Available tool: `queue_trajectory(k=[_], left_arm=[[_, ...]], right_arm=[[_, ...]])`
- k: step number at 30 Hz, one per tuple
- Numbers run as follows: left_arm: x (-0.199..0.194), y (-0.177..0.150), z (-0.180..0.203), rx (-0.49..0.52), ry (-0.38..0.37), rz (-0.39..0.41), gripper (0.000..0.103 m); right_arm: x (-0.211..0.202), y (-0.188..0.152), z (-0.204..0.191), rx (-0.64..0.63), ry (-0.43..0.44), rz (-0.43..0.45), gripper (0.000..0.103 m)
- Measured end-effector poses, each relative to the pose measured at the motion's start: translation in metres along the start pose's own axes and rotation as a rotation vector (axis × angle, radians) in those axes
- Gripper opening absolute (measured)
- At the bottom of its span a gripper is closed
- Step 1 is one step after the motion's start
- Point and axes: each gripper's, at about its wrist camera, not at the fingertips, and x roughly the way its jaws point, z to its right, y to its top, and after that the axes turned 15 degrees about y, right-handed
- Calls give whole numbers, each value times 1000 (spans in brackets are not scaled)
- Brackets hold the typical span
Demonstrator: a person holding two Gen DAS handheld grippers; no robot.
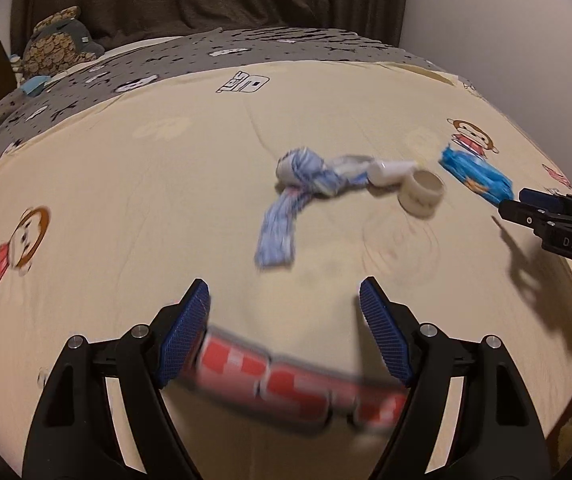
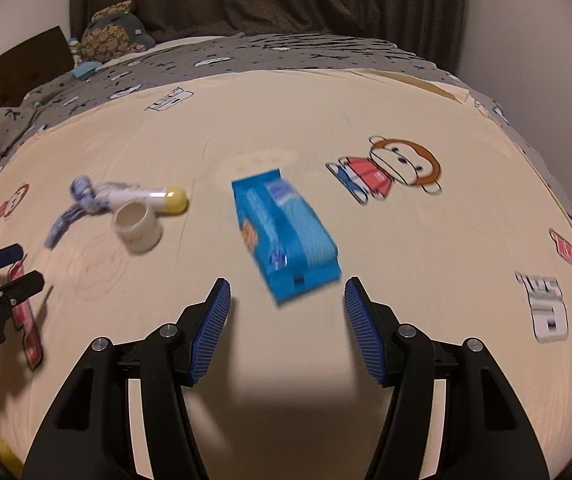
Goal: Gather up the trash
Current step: 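Grasp the blue knotted cloth with the left tool while the right tool grasps the blue wipes packet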
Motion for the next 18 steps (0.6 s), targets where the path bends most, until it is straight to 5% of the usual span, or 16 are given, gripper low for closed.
queue_trajectory(k=[13, 18], left_arm=[[45, 51, 24, 21, -22, -9, 73], [53, 59, 30, 26, -33, -18, 73]], right_arm=[[39, 35, -3, -39, 3, -32, 61], [47, 42, -8, -87, -33, -40, 84]])
